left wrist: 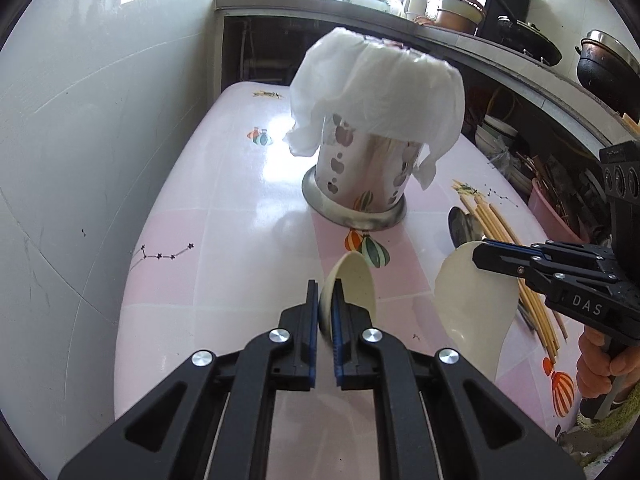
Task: Organize utensils
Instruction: 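Grasp the narrow cream ladle with the left tool while the right tool grasps the wide cream ladle, then lift the narrow cream ladle with the left tool and drop it into the bagged holder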
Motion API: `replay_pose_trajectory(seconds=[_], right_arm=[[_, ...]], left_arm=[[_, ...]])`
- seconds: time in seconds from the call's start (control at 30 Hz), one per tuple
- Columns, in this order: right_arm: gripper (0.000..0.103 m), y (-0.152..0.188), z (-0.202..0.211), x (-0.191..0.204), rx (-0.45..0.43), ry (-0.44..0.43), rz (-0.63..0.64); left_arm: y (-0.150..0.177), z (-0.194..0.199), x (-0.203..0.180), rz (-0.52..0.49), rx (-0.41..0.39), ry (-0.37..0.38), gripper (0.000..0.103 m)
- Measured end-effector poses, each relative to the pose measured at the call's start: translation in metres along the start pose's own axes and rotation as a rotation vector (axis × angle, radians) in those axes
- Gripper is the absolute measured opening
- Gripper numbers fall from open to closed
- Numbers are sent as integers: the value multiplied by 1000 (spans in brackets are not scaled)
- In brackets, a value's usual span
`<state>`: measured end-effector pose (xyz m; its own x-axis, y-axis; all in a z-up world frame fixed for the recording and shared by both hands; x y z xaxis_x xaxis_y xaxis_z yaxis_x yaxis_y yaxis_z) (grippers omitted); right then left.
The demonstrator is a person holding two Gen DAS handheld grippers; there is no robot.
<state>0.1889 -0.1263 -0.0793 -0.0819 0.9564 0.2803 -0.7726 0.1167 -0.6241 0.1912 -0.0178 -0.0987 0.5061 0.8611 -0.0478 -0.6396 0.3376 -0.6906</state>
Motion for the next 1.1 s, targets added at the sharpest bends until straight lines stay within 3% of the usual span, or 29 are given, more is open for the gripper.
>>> replay_pose_trajectory(seconds=[0.23,0.4,0.6,0.87,1.1], right_arm=[[1,-33,55,-4,-185,56,37],[1,-68,92,-3,-313,54,48],[1,-86,115,-8,-373,27,22],[1,-85,106,-23,-349,15,-27],[1,-79,92,-34,-308,3,-67]], left_arm=[[-44,56,0,0,-153,-63,5],[-98,100,-3,-35,-302,-128,5],[-171,132,-1,-50,-455,-190,5],[-258,123,14,-21,-577,-285,5],[-276,60,11,-129,-553,-422,5]])
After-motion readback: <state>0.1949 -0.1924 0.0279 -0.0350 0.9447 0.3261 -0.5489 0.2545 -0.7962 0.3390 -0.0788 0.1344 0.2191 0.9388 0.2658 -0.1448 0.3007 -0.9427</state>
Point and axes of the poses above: each gripper's, at about its wrist camera, not at the fingertips, and z roughly against the way its jaws point, x to its left, y to its underside, the point moved 10 cm from there along -z, roughly the way its jaws point, and after that the axes turned 9 degrees about -z, right-handed, at the moved point
